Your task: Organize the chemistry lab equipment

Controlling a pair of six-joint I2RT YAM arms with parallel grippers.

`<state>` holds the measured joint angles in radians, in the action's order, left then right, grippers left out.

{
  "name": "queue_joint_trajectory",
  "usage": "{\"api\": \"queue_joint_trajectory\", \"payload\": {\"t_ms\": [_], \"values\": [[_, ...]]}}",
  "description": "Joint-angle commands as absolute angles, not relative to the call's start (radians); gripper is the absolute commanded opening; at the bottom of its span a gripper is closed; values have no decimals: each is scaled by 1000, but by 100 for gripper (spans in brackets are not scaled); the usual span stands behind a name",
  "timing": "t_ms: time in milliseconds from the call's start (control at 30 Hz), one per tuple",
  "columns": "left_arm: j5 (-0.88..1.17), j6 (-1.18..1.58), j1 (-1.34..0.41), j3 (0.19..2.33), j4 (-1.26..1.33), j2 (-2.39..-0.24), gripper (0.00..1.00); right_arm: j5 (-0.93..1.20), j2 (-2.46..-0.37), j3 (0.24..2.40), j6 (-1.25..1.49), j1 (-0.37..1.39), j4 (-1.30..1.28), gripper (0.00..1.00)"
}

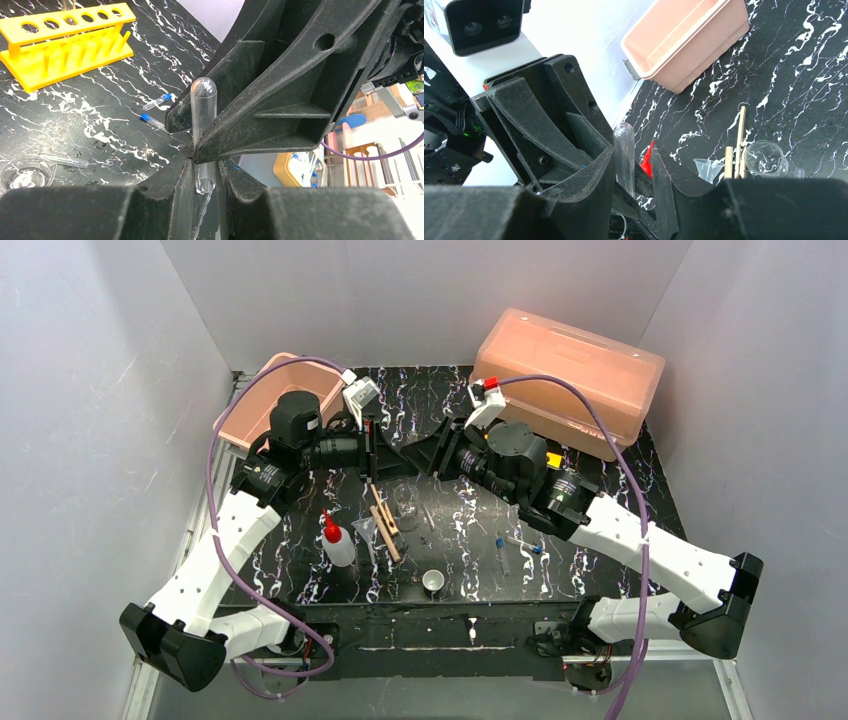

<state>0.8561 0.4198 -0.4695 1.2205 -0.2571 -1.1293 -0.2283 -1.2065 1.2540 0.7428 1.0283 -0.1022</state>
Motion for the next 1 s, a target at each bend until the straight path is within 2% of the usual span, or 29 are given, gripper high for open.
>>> {"api": "queue_joint_trajectory", "payload": {"t_ms": [0, 433, 567, 600, 633, 700, 833, 967], "values": [[888, 415, -469, 1253, -262, -1088, 11, -286, -1215, 1312, 699, 1032, -56, 38], [885, 398, -469, 1249, -282, -1072, 11, -280, -1240, 1352, 687, 1015, -75, 37], [887, 394, -469, 1248, -289, -1070, 12, -278, -1238, 1343, 691, 1014, -74, 25], [885, 392, -469, 1249, -295, -1072, 15, -280, -1236, 1342, 691, 1014, -73, 21], [881, 391, -469, 1253, -306, -1073, 27, -283, -1234, 1341, 687, 1014, -74, 17], [873, 392, -469, 1268, -344, -1083, 58, -295, -1229, 1342, 673, 1013, -87, 7], [847, 363, -468, 1298, -399, -1089, 92, -352, -1195, 1309, 606, 1006, -96, 2], [844, 320, -460, 1346, -483, -1101, 96, -434, -1114, 1223, 523, 988, -80, 1]]}}
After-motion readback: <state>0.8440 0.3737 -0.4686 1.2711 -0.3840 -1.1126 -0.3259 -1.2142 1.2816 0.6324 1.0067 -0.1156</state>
